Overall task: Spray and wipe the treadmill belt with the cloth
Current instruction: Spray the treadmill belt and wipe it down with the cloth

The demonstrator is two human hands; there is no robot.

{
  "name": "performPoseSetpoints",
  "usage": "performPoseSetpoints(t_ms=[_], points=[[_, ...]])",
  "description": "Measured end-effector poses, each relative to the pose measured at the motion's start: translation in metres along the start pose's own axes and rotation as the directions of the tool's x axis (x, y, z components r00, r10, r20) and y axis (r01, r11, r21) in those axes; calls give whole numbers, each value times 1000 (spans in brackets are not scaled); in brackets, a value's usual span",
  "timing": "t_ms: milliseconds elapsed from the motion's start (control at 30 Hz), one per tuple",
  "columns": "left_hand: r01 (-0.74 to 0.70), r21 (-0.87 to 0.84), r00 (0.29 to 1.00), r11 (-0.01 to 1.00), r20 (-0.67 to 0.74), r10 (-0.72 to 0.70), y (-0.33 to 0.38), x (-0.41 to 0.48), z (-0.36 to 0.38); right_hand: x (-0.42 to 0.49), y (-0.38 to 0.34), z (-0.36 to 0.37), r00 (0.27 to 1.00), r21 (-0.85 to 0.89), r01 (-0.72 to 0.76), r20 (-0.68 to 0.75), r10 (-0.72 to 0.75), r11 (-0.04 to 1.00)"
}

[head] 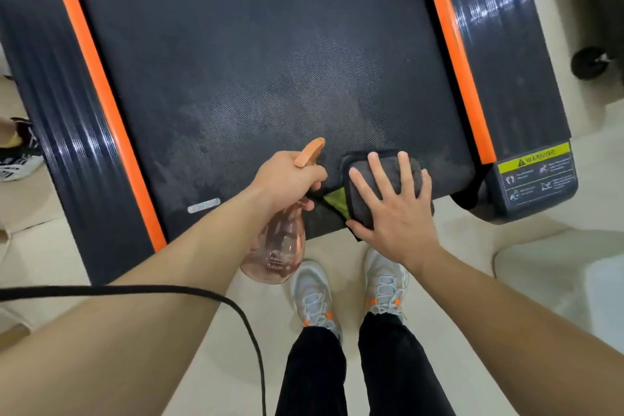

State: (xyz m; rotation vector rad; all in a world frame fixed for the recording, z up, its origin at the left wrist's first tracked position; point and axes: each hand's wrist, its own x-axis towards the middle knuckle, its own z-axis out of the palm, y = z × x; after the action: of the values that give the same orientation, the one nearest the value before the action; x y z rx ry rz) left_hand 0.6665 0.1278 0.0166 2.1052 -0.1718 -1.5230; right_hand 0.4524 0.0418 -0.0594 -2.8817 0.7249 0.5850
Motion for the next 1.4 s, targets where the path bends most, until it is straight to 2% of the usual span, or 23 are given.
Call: performPoseSetpoints(t_ms=[167,333,533,633,800,867,933,1033,1100,1133,1200,1300,1400], points=[[39,51,997,998,-75,-35,8,10,2,0,1,-2,1000,3,-6,10,6,1000],[59,-42,998,997,-6,-60,9,12,-4,-16,-4,8,1000,2,0,8,0,1000],[34,-91,999,995,-38,-38,3,15,-19,9,15,1,980,-39,186,-58,-188,982],[17,-119,993,993,-115,-31,-1,21,-31,73,20,-24,989,17,76,-127,-73,997],[-33,-123,989,992,-150,14,-4,34,-47,230,20,-83,985,155,-123,-101,140,980],[-47,-127,987,991,-159,27,-4,39,-53,239,9,-85,976,155,-166,-113,185,974],[-54,-141,984,989,-175,29,-2,42,-58,196,-8,-70,981,101,-106,-153,121,989],[-46,-118,984,992,-177,25,2,37,-63,96,-21,-32,973,-1,184,-138,-183,983],[-32,-111,988,993,-155,15,1,34,-63,86,-5,-25,945,-49,314,-81,-317,948],[-27,-108,990,994,-142,11,0,32,-62,101,3,-28,944,-52,320,-72,-323,946],[-5,-105,992,994,-128,-9,-6,31,-60,140,7,-39,966,-23,241,-89,-242,970],[14,-125,990,992,-141,-31,-14,29,-54,186,-2,-57,995,64,34,-100,-27,997],[29,-146,989,989,-136,-49,-19,24,-44,175,-10,-54,995,34,6,-100,-3,999]])
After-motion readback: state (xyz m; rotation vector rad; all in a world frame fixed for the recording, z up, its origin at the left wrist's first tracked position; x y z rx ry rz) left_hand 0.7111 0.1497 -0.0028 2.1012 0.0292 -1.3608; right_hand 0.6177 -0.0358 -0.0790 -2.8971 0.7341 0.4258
